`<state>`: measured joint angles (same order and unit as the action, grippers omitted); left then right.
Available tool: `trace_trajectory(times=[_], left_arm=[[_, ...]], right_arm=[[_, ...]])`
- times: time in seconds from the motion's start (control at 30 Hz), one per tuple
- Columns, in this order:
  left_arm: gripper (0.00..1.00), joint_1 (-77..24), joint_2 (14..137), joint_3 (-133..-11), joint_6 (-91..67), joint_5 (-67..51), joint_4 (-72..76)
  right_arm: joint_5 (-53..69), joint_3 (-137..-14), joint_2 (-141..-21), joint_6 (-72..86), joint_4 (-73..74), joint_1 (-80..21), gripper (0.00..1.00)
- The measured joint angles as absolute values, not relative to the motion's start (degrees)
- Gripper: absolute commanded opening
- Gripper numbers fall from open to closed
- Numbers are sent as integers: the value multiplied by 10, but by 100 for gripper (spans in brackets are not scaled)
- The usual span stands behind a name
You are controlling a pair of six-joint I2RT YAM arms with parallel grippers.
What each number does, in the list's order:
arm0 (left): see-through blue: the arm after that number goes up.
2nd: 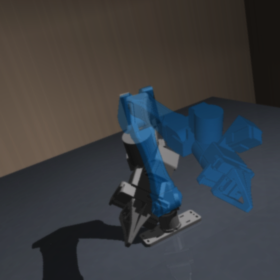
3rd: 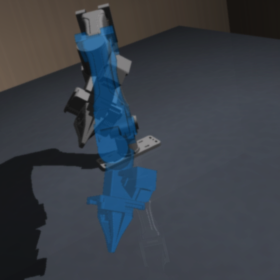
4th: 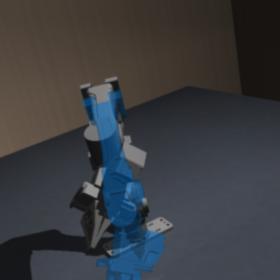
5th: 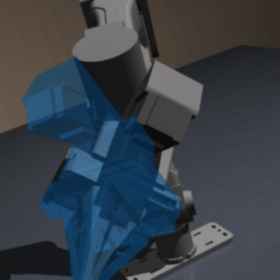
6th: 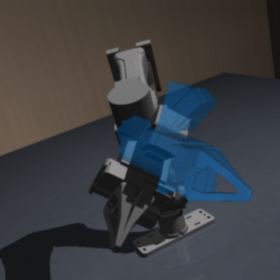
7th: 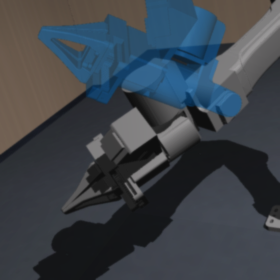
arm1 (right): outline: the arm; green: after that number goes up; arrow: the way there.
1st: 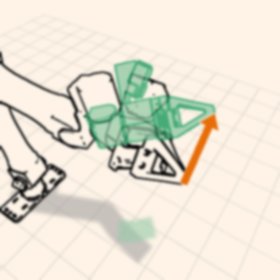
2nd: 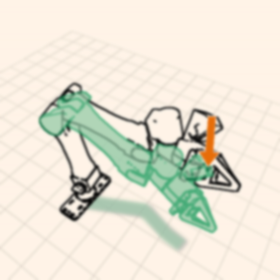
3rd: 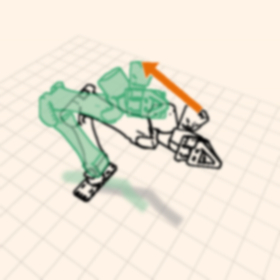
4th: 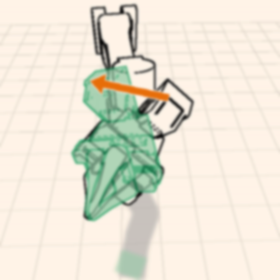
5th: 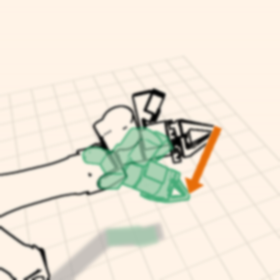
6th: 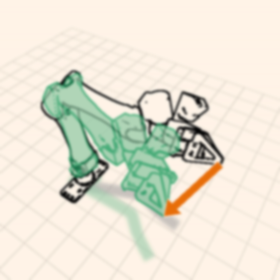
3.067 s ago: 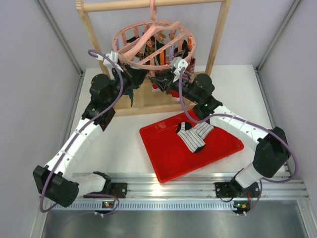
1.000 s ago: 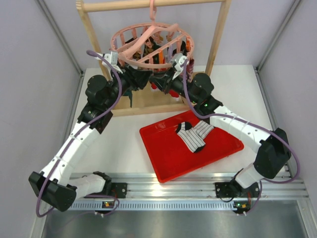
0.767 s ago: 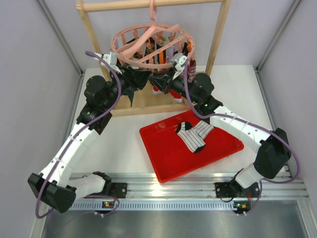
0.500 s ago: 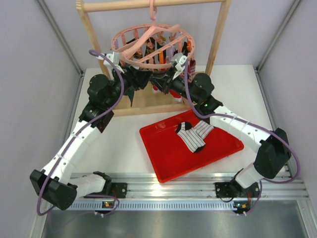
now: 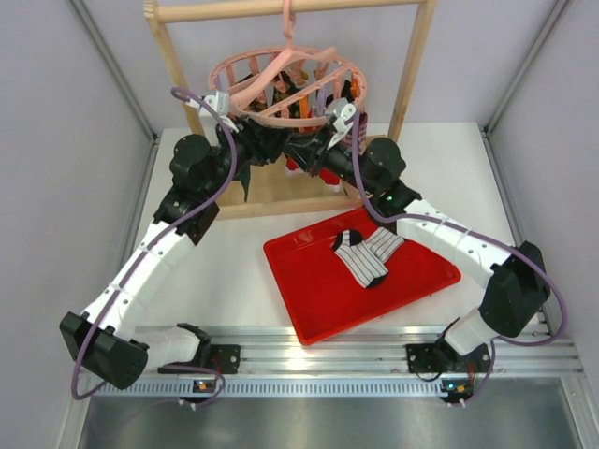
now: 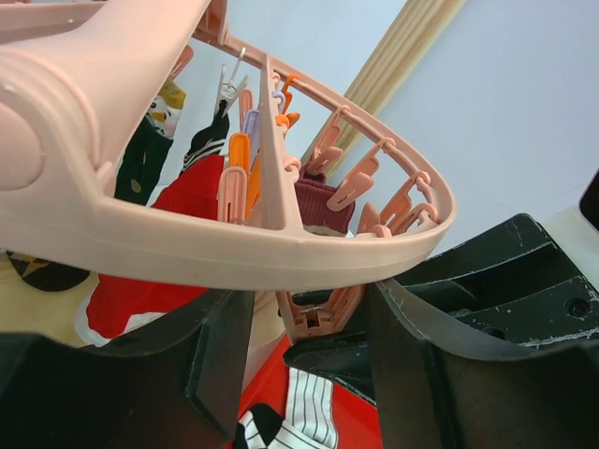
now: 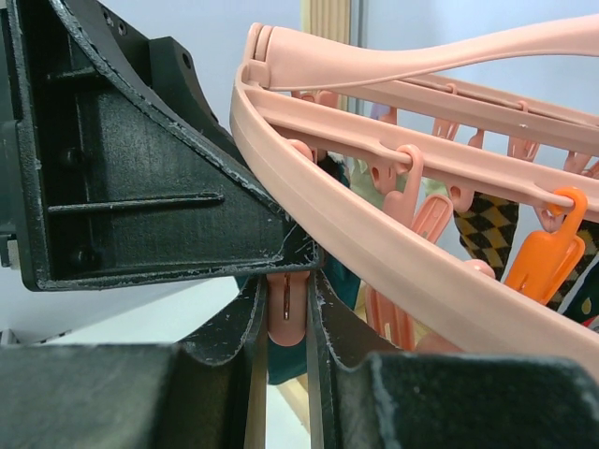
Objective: Clip the socks to the hanger
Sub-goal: Open the clamp at the hanger, then pick up the sock from the bin.
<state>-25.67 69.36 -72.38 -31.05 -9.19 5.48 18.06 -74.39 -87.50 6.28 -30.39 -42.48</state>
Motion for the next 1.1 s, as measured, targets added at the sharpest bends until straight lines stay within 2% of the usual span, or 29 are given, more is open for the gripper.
trace_trajectory(times=[0.07,0.17,0.33,0.4,0.43,0.53,0.63,0.8,0.9,1.0,1.03,1.1], left_arm=[[51,-259,698,-728,-316,-94,54],[44,-260,701,-730,-323,-95,52],[16,-261,700,-731,-329,-91,51],[9,-260,700,-731,-329,-89,51],[1,-260,700,-731,-329,-88,51],[0,-260,700,-732,-336,-88,48],[0,-260,701,-732,-342,-85,44],[0,-260,701,-732,-344,-82,41],[0,-260,701,-732,-344,-82,41],[0,-260,703,-732,-345,-83,40],[0,-260,704,-732,-346,-83,40],[0,-260,706,-732,-345,-83,38]], right_arm=[[180,-744,-875,63,-305,-425,0],[179,-744,-875,63,-304,-425,0],[179,-744,-875,66,-303,-425,1],[177,-744,-875,67,-301,-425,15],[176,-744,-874,67,-299,-425,28],[186,-739,-863,65,-284,-425,42],[199,-721,-832,63,-253,-423,51],[228,-669,-752,62,-183,-404,60],[256,-639,-702,60,-130,-370,67],[289,-609,-663,56,-72,-317,80],[300,-596,-653,52,-48,-294,87],[313,-576,-641,37,-5,-261,91]])
